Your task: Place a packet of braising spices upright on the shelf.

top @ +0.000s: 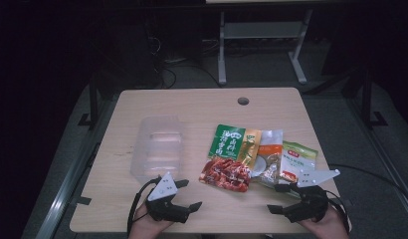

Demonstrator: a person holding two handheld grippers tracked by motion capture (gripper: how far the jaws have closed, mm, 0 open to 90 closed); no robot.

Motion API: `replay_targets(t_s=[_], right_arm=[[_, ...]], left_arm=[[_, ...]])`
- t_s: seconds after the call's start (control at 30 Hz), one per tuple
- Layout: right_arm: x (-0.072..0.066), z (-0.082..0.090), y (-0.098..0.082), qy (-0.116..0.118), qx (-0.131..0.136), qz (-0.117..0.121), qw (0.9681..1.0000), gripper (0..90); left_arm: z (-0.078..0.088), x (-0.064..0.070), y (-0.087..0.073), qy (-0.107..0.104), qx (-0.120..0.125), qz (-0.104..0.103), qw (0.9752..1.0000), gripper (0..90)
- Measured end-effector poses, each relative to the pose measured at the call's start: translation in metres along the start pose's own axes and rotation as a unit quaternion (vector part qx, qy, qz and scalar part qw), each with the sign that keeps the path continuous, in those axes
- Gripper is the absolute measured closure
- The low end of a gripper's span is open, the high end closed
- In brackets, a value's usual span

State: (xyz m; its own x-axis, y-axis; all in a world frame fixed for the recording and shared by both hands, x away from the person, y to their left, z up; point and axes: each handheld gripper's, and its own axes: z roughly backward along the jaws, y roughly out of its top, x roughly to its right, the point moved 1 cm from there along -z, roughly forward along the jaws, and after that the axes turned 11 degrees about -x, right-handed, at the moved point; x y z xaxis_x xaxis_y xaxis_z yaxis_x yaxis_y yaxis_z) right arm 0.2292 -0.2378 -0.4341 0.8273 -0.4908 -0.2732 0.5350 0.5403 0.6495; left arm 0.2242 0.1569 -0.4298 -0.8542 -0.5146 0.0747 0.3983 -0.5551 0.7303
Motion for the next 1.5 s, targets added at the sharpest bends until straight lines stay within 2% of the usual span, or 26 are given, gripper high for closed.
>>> replay_targets(t_s=[0.1,0.27,0.37,0.6,0.67,0.8,0.9,1.0,1.07,1.13,1.27,1.37,1.4,1.47,1.5], right_arm=[[-0.001,0.000,0.000,0.000,-0.001,0.001,1.0000,22.4],[-0.001,-0.003,0.002,-0.002,-0.002,0.005,1.0000,22.2],[-0.001,-0.003,0.002,-0.002,-0.003,0.002,1.0000,22.1],[0.000,-0.002,0.003,-0.009,-0.006,-0.008,0.9999,21.8],[-0.001,-0.002,0.005,-0.011,-0.006,-0.010,0.9999,21.9],[-0.002,-0.001,0.009,-0.014,-0.004,-0.005,0.9999,21.9],[-0.001,0.001,0.018,-0.017,-0.001,-0.004,0.9998,22.4],[0.005,0.005,0.028,-0.021,0.011,-0.011,0.9997,22.4],[0.009,0.007,0.034,-0.028,0.012,-0.015,0.9994,22.4],[0.015,0.008,0.043,-0.033,0.017,-0.022,0.9991,22.9],[0.028,0.008,0.060,-0.038,0.020,-0.035,0.9985,23.4],[0.032,0.006,0.069,-0.039,0.012,-0.030,0.9987,23.5],[0.036,0.004,0.079,-0.042,-0.002,-0.034,0.9985,23.4],[0.040,0.002,0.087,-0.046,-0.004,-0.031,0.9985,23.5],[0.041,0.001,0.091,-0.046,-0.007,-0.037,0.9982,23.5]], left_arm=[[-0.001,0.001,0.001,0.002,-0.005,-0.007,1.0000,20.9],[0.000,0.002,0.000,0.005,-0.004,-0.008,0.9999,21.9],[-0.001,0.001,0.001,0.001,-0.006,-0.009,0.9999,22.7],[-0.005,0.001,0.001,0.006,-0.010,-0.013,0.9999,23.2],[-0.007,0.003,0.002,0.008,-0.010,-0.020,0.9997,24.1],[-0.010,0.004,0.005,0.008,-0.013,-0.024,0.9996,26.6],[-0.016,0.007,0.010,-0.002,-0.015,-0.031,0.9994,29.4],[-0.022,0.010,0.019,0.002,-0.019,-0.044,0.9988,32.5],[-0.025,0.010,0.022,0.003,-0.020,-0.046,0.9987,34.5],[-0.034,0.008,0.028,0.006,-0.029,-0.052,0.9982,37.7],[-0.046,0.003,0.034,0.021,-0.046,-0.050,0.9975,43.5],[-0.050,0.000,0.036,0.032,-0.050,-0.047,0.9971,46.9],[-0.055,-0.003,0.037,0.039,-0.051,-0.037,0.9972,50.8],[-0.058,-0.005,0.037,0.042,-0.053,-0.035,0.9971,53.8],[-0.061,-0.009,0.038,0.049,-0.058,-0.027,0.9968,55.4]])
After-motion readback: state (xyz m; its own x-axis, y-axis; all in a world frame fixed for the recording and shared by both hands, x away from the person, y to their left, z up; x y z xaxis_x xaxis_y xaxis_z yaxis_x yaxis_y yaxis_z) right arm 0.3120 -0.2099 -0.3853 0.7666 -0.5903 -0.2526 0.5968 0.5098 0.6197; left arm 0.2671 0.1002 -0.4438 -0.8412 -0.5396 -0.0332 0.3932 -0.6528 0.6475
